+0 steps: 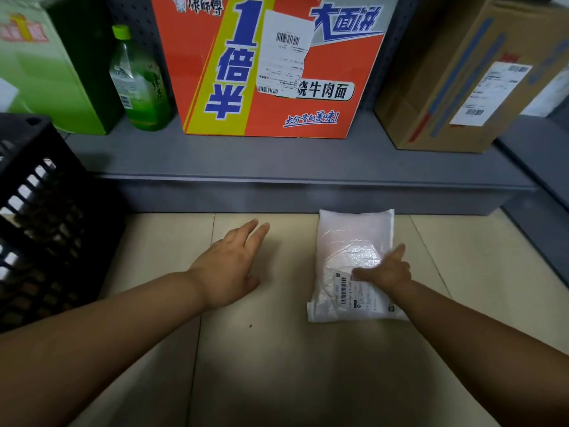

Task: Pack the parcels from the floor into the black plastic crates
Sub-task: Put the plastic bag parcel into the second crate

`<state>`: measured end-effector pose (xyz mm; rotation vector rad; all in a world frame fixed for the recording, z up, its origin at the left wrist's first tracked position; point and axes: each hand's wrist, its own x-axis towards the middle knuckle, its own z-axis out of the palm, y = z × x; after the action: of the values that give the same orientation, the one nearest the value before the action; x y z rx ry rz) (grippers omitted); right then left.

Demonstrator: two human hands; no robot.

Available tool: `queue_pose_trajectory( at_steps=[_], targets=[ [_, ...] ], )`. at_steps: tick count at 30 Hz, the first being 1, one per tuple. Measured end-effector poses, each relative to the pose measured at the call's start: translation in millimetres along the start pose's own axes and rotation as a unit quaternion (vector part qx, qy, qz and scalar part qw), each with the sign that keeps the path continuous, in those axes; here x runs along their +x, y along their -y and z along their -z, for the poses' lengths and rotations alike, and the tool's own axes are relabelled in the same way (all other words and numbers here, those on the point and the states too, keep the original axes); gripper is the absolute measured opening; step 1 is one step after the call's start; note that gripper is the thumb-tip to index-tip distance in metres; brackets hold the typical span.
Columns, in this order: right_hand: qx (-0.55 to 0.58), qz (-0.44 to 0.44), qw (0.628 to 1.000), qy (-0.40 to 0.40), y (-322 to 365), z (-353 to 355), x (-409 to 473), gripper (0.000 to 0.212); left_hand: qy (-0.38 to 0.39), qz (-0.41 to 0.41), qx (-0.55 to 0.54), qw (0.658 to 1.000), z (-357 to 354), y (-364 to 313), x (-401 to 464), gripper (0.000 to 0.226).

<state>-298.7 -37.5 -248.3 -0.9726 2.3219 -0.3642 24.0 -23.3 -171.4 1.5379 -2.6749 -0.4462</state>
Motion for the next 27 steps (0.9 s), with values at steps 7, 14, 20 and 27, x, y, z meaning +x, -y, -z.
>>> queue_pose_trajectory(
  at_steps=[7,14,20,27],
  targets=[
    [0.289,-0.101,0.945,0.115,5.4,5.3,-22.8,0.046,-0.002,0.021,0.006,1.000,8.7,11.5,-6.3,0.093],
    [0.384,-0.104,0.904,0.158,27.9,-27.4,-54.9,0.038,-0.007,0.041,-0.005,0.999,20.5,19.3,-16.4,0.092],
    [0.413,-0.043,0.875,0.251,54.8,-44.0,-83.3,0.042,0.001,0.084,-0.005,0.996,36.8,43.9,-30.7,0.097],
    [0.398,0.030,0.861,0.317,103.2,-50.6,-144.6,0.036,-0.025,0.174,-0.089,0.980,56.9,77.2,-59.4,0.099]
  ],
)
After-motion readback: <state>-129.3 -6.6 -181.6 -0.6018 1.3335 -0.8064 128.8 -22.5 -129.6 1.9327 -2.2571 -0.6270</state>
